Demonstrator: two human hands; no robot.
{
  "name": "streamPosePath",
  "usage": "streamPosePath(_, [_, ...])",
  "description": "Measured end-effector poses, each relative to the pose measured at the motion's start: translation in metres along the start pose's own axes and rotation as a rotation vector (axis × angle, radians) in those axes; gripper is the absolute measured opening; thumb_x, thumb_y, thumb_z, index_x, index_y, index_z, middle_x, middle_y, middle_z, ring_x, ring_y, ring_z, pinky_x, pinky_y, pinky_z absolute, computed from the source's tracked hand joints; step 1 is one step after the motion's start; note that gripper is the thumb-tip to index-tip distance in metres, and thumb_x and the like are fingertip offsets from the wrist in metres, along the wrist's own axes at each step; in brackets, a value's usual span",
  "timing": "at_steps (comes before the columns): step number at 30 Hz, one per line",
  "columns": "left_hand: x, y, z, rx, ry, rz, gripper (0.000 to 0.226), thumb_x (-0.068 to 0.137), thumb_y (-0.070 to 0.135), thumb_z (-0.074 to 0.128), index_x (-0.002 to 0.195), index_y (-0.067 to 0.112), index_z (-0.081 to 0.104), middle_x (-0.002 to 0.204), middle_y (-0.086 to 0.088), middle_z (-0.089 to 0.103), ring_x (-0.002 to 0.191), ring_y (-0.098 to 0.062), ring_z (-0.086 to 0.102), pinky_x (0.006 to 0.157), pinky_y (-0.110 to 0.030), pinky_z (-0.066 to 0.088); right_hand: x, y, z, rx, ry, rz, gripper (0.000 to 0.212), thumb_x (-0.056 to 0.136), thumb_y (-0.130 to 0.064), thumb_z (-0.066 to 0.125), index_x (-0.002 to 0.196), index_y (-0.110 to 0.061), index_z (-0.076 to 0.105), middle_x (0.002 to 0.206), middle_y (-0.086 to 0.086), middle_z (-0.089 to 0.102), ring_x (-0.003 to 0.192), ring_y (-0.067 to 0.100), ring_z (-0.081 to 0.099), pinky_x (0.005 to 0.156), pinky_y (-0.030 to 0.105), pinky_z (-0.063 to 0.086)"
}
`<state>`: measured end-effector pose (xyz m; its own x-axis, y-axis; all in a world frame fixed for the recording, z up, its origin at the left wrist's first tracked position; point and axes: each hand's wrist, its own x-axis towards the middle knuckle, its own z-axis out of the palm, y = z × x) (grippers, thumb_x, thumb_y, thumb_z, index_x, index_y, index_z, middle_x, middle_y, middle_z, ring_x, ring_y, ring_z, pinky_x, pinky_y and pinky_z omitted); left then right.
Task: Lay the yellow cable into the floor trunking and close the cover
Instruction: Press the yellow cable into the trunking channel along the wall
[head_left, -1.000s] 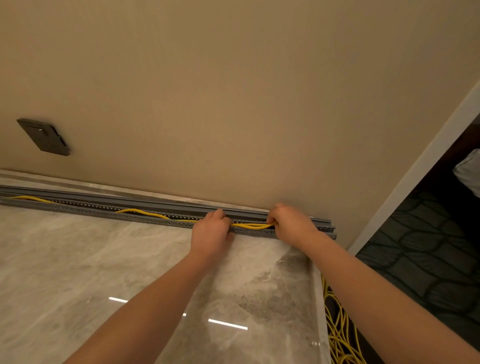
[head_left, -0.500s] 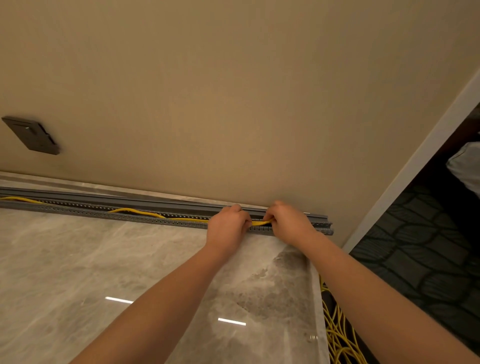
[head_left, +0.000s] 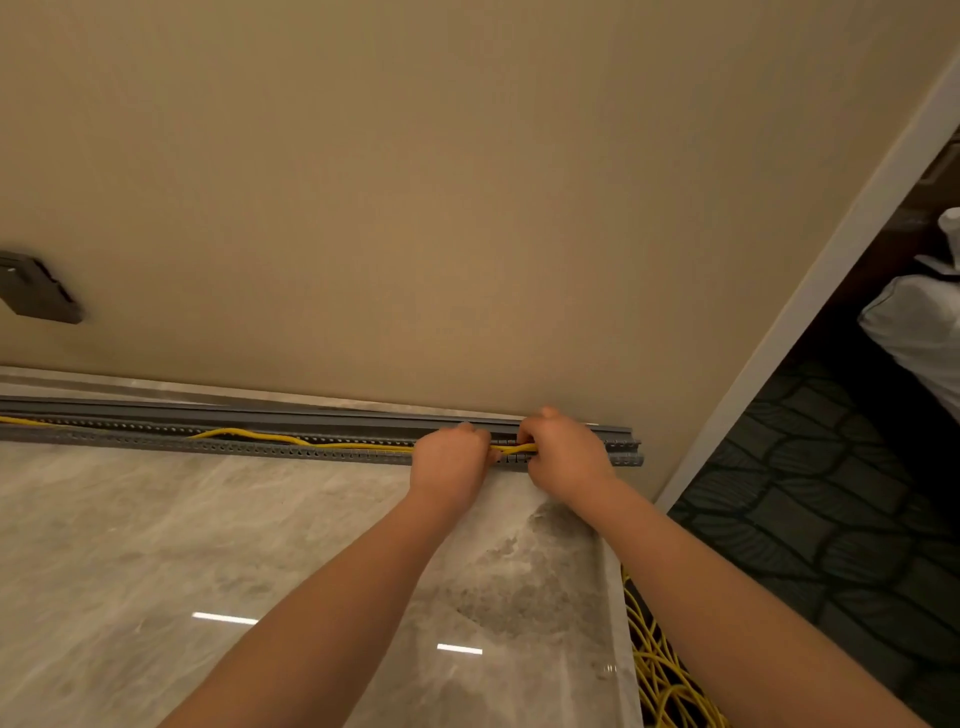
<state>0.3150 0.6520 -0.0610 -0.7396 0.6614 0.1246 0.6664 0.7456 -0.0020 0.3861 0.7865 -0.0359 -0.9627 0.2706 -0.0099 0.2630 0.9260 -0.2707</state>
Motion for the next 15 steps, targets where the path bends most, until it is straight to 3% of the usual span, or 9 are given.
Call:
streamPosePath(4, [-0.004,0.007,-0.001,0.063,-0.006,0.053,0.019,0.102,0.028,0.044,0.117,0.017,0.047,0.102,-0.005,0.063,0.086,-0.029,0.063,0.056,-0.033,0.036,-0.013,0.015,-0.003,-0.059,0.046,0.078,0.014,0.079,-0.009,0.059,0.091,-0.017,0.059,0.096,0.006,0.062,0.084,0.029,0.060,0.060,0.032,0.042])
streamPosePath(9, [-0.003,0.008,-0.005,0.124,-0.053,0.053,0.017,0.096,0.017,0.054,0.113,0.018,0.053,0.098,-0.003,0.063,0.082,-0.027,0.064,0.055,-0.031,0.036,-0.022,0.020,-0.006,0.000,0.032,0.187,0.010,0.079,-0.024,0.061,0.079,-0.015,0.064,0.075,0.006,0.065,0.071,0.025,0.062,0.056,0.033,0.046])
streamPosePath(12, [-0.001,0.011,-0.008,0.145,-0.099,0.035,0.018,0.095,0.015,0.056,0.113,0.019,0.058,0.101,-0.003,0.063,0.086,-0.027,0.065,0.057,-0.030,0.038,-0.023,0.020,-0.015,0.439,-0.294,0.378,0.027,0.085,-0.033,0.061,0.076,-0.009,0.068,0.058,0.007,0.067,0.046,0.018,0.061,0.047,0.028,0.049])
streamPosePath(15, [0.002,0.013,-0.010,0.171,-0.127,0.023,0.016,0.096,0.015,0.055,0.110,0.020,0.061,0.101,-0.003,0.064,0.088,-0.027,0.066,0.059,-0.030,0.039,-0.031,0.027,-0.030,0.874,-0.657,0.534,0.054,0.094,-0.052,0.043,0.091,-0.005,0.069,0.059,0.007,0.067,0.046,0.014,0.060,0.048,0.023,0.048])
